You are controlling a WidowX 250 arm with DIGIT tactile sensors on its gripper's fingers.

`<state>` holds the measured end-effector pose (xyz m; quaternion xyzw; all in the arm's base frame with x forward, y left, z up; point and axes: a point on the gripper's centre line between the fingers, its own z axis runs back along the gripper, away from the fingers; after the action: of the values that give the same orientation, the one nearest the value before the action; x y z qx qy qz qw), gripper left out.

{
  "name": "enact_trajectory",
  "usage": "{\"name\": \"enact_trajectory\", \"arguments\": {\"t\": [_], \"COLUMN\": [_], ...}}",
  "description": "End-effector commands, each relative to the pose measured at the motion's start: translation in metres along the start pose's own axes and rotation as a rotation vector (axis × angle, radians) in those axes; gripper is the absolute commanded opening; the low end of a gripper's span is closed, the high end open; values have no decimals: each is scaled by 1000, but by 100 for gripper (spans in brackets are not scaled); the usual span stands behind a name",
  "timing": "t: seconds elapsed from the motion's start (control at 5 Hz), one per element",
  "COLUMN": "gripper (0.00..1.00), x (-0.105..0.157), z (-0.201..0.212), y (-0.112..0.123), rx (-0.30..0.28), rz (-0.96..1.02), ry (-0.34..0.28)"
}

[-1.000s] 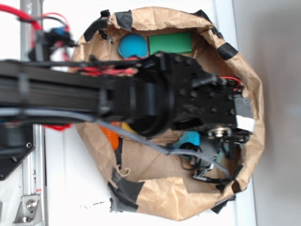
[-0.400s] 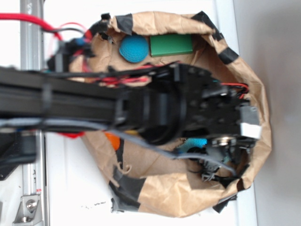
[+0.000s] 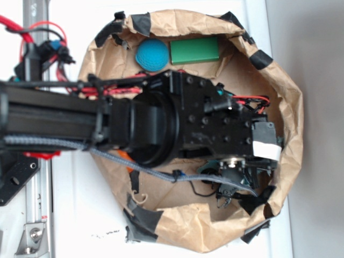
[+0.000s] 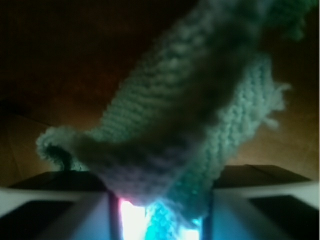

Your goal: Grab the blue cloth.

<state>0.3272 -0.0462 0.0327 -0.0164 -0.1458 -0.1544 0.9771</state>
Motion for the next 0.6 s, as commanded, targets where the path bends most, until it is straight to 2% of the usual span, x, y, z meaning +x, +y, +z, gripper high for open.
{"name": "enact_trajectory", "arguments": {"t": [0.0,0.2,0.4], "gripper": [0,0,0], "x": [2,-23,-24], "z": [48,108,150], "y": [1,21,29], "rx": [43,98,59], "rz": [50,224,229], "ry": [-100,34,192]}}
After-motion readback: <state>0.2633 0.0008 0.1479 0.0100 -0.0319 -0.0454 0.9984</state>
